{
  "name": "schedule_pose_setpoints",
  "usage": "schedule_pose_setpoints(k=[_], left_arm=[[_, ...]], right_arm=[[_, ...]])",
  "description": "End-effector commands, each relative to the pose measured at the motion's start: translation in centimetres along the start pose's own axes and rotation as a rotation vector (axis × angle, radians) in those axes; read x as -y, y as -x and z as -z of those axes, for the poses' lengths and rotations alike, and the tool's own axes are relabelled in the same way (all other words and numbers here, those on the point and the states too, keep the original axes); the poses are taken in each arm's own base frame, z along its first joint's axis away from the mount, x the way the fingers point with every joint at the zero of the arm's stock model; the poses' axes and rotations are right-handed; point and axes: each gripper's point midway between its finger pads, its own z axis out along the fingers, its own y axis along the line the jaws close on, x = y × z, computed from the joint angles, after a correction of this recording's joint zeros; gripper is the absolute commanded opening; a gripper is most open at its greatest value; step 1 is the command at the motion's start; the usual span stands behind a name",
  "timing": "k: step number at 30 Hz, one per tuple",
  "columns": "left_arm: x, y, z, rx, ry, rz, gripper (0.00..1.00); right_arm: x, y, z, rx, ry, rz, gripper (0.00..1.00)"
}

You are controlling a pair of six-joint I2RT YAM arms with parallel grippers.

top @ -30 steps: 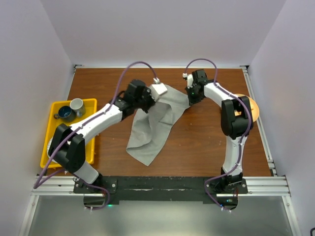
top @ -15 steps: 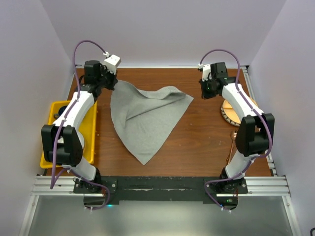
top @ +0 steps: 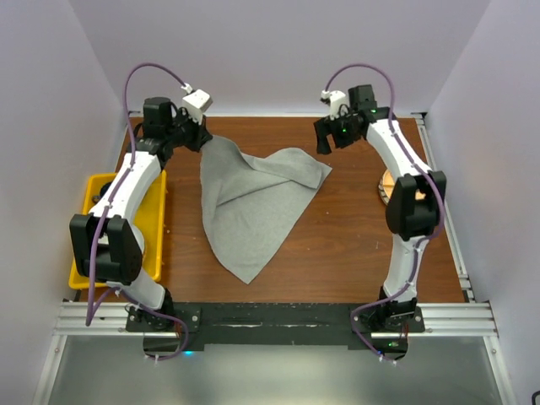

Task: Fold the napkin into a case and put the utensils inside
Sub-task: Pick up the crumpled napkin from the center of the board.

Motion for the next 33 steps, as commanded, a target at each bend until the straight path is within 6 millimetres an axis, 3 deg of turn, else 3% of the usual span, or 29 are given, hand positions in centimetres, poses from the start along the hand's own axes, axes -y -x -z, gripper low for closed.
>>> schedule_pose_setpoints(k=[1, 10, 21, 25, 26, 28, 30, 33], left_arm=[[0.6, 0.3, 0.4, 0.019, -0.028, 0.009, 0.0], [0.9, -0.6, -0.4, 0.009, -0.053, 0.041, 0.0], [1.2, -0.9, -0.2, 0.01, -0.051, 0.061, 0.0], [1.2, -0.7, 0.0, 0.012, -0.047, 0.059, 0.0], [1.2, -0.8, 0.0, 0.012, -0.047, 0.059, 0.0], [1.2, -0.6, 0.2, 0.016, -0.045, 0.058, 0.0], [1.2, -0.6, 0.5, 0.016, -0.044, 0.059, 0.0], [0.9, -0.1, 1.8, 0.025, -0.04, 0.069, 0.0]], right_arm=[[-3.2, -4.2, -1.8, -0.173, 0.134, -0.07, 0.87], [-5.3, -8.2, -4.6, -0.223, 0.181, -0.314, 0.81], [-7.1, -9.4, -7.0, -0.268, 0.271, -0.485, 0.59], [-7.2, -8.8, -7.1, -0.25, 0.28, -0.499, 0.41], [-7.1, -8.5, -7.0, -0.241, 0.281, -0.497, 0.24], [-7.0, -7.6, -6.4, -0.218, 0.292, -0.496, 0.03], [-6.9, -6.6, -5.5, -0.188, 0.298, -0.487, 0.0], [-6.9, -3.9, -2.4, -0.096, 0.309, -0.437, 0.0]])
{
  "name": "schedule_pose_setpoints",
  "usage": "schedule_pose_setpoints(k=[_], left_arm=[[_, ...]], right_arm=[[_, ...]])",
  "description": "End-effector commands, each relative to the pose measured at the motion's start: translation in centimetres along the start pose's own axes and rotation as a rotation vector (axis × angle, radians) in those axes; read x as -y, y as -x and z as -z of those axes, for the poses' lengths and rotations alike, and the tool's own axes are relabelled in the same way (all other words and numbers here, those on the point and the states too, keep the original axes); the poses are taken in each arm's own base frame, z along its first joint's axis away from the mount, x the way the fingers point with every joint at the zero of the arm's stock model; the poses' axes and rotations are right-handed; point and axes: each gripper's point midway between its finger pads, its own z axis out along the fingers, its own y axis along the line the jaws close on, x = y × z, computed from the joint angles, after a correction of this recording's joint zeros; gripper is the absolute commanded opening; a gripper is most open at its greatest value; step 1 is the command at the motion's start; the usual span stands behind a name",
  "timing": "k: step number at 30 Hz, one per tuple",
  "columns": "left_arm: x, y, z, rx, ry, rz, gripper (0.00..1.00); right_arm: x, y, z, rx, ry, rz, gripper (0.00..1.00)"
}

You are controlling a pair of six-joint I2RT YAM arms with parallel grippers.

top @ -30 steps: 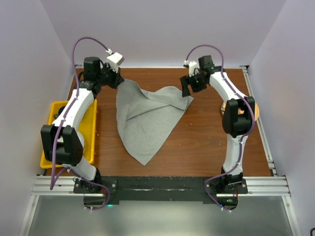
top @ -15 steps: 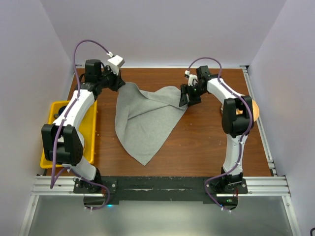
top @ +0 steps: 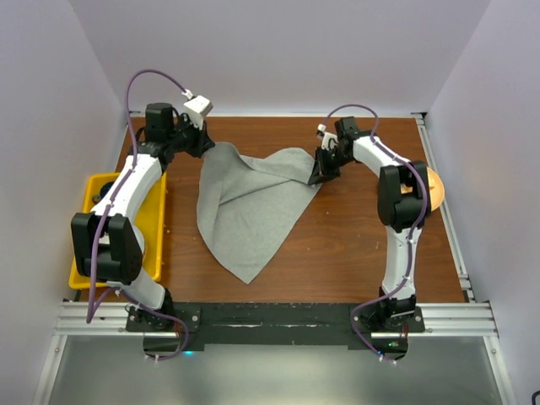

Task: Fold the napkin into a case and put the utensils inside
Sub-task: Pick up the crumpled napkin from the center of the board.

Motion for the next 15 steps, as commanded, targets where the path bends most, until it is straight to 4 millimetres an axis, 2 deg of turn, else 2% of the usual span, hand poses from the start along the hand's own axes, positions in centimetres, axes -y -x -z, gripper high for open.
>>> schedule_pose_setpoints(k=[1, 2, 4, 5, 6, 8, 9, 11, 12, 14, 15], left_arm=[[0.0, 2.0, 2.7, 0.062, -0.001, -0.004, 0.0], [-0.2, 2.1, 3.3, 0.064, 0.001, -0.005, 0.0], [0.6, 2.4, 5.0, 0.066, -0.009, -0.033, 0.0], [0.9, 2.0, 5.5, 0.061, -0.011, -0.038, 0.0], [1.2, 2.4, 6.7, 0.069, 0.006, -0.068, 0.0], [1.3, 2.2, 7.7, 0.067, 0.042, -0.078, 0.0], [1.1, 2.5, 8.8, 0.069, 0.085, -0.097, 0.0], [1.0, 2.4, 9.8, 0.062, 0.119, -0.111, 0.0], [0.9, 2.5, 10.6, 0.057, 0.154, -0.116, 0.0], [1.0, 3.3, 11.7, 0.067, 0.175, -0.13, 0.0], [1.1, 3.5, 11.9, 0.068, 0.179, -0.129, 0.0]], right_arm=[[-5.2, 4.1, 7.8, 0.205, 0.091, 0.138, 0.0], [-5.6, 3.9, 8.9, 0.221, 0.095, 0.155, 0.0], [-5.9, 3.8, 10.9, 0.256, 0.087, 0.201, 0.0], [-6.6, 3.2, 12.7, 0.279, 0.08, 0.223, 0.0], [-6.6, 2.8, 13.6, 0.29, 0.072, 0.234, 0.0], [-7.5, 1.2, 15.9, 0.309, 0.066, 0.269, 0.0], [-7.8, 0.6, 16.7, 0.319, 0.063, 0.272, 0.0], [-8.4, -0.7, 17.9, 0.326, 0.064, 0.273, 0.0], [-9.5, -1.1, 20.0, 0.377, 0.061, 0.304, 0.0], [-10.5, -1.5, 21.5, 0.423, 0.063, 0.321, 0.0], [-11.1, -1.4, 22.9, 0.469, 0.048, 0.331, 0.0]])
